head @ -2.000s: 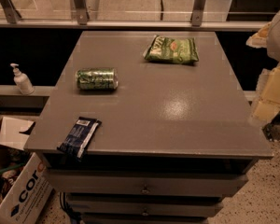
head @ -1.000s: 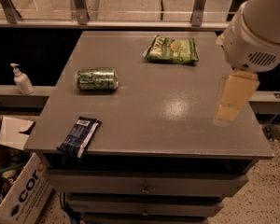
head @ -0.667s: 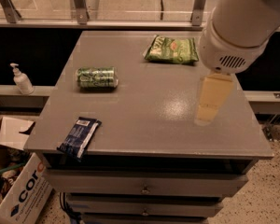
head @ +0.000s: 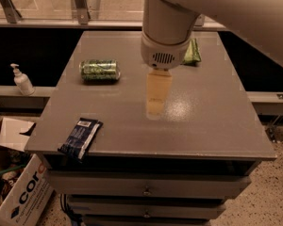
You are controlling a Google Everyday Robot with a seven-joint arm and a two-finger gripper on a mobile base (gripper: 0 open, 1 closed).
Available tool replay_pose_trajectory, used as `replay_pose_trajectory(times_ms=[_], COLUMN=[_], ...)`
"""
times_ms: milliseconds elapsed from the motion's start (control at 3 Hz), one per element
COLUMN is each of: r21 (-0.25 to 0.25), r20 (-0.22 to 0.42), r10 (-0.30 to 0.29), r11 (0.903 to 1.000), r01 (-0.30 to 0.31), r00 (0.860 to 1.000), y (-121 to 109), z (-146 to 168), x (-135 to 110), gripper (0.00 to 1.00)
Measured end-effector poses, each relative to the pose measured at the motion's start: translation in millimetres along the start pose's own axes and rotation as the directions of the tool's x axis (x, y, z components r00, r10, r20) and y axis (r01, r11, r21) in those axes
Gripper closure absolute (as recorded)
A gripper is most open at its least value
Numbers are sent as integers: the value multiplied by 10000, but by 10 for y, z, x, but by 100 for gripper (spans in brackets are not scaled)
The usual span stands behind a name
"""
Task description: Place green can upright
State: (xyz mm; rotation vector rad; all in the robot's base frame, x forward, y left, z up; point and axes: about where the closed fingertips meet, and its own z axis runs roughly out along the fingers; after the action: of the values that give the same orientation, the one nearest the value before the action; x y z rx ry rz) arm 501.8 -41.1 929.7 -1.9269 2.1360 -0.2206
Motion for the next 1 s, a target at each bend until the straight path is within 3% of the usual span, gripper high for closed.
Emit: replay_pose_trajectory(times_ms=[667,1000], r21=[-220,-206], r20=[290,351], r10=[-180,-151], r11=[9996,9997], r01=[187,159], r00=[9994,9993], y=[-135,-175], z=[138,149], x=[-443,-416], gripper=[0,0])
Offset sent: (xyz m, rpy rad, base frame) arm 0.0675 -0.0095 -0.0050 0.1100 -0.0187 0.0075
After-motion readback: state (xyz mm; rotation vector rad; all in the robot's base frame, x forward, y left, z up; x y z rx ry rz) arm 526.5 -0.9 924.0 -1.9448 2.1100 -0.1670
